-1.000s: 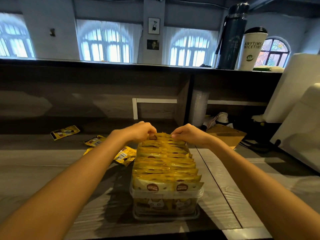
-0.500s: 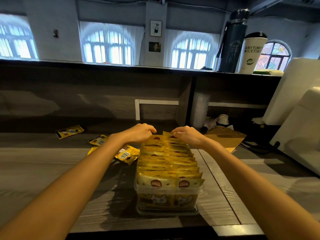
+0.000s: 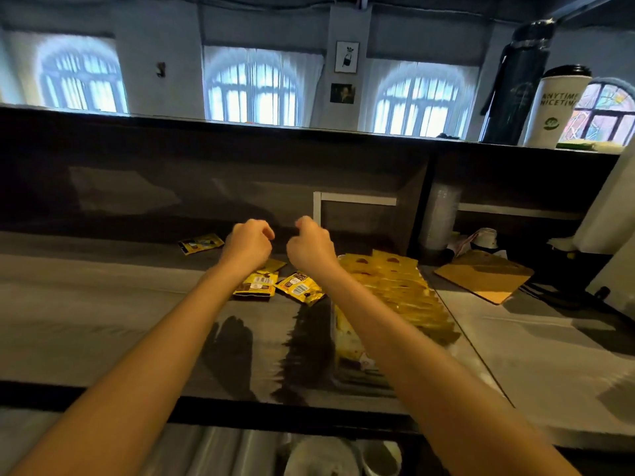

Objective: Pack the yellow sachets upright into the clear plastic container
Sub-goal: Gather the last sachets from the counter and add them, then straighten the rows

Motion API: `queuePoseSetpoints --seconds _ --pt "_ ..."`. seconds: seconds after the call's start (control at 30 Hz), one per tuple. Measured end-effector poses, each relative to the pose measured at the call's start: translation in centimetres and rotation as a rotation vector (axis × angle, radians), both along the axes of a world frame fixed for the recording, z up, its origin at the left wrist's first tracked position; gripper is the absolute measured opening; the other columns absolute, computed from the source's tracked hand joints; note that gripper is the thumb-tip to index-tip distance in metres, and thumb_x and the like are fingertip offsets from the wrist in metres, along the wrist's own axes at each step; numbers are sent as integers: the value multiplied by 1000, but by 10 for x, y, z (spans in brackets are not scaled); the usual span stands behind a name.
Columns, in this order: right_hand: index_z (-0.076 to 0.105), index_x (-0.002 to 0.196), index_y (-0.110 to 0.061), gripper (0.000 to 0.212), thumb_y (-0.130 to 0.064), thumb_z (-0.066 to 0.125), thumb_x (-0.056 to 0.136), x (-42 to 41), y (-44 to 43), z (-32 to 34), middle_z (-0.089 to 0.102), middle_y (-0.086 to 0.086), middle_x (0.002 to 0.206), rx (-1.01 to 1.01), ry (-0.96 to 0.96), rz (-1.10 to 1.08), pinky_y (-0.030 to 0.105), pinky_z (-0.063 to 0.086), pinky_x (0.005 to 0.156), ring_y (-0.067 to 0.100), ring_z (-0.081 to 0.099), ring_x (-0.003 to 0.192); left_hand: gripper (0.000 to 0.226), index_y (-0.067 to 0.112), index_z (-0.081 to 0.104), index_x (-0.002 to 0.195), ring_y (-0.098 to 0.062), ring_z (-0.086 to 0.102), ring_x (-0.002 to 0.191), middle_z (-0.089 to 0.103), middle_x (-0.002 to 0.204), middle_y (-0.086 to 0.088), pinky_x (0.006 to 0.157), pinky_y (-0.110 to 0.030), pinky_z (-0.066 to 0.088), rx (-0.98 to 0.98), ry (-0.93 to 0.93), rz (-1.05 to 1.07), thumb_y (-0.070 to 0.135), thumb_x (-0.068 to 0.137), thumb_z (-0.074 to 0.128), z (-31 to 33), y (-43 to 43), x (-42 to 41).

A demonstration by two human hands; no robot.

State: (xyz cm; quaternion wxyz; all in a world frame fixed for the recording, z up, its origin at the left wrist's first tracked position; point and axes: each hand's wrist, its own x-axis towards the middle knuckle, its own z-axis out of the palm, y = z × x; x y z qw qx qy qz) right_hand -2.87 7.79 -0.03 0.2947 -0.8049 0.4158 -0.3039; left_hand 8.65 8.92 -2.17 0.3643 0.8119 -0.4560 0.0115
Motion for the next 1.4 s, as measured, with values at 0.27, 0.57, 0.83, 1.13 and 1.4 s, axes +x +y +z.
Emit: queuePoseSetpoints --seconds 0.27,0.57,0.83,1.13,1.4 --pt "19 145 -5 63 -12 51 91 57 9 -83 0 13 158 126 328 -45 49 16 117 32 -1 146 47 8 39 139 -28 38 135 38 147 -16 111 -36 32 416 19 -173 7 93 45 -75 27 41" --pt "7 148 -5 66 -17 44 96 50 -12 -105 -2 18 157 129 548 -71 46 9 118 34 -7 146 51 19 19 148 -22 21 144 20 157 -6 118 -47 15 587 -148 -245 15 99 29 -92 25 46" --pt "46 128 -6 46 -28 56 89 44 -1 -104 43 16 133 -158 579 -31 47 37 105 36 42 125 58 24 29 143 -33 37 131 33 144 -13 109 -52 25 640 -218 14 53 93 35 -91 52 57" --pt "43 127 -3 40 -27 47 94 37 6 -103 55 17 126 -287 783 36 42 43 93 34 49 118 32 5 51 118 -34 54 106 56 115 -19 80 -38 43 550 -281 -55 25 96 41 -80 62 47" --pt "48 120 -3 35 -4 59 87 29 16 -80 59 15 116 -208 496 76 32 50 82 29 59 107 16 12 60 100 -25 56 89 59 94 -10 70 -34 44 150 26 33 10 93 45 -68 68 47"
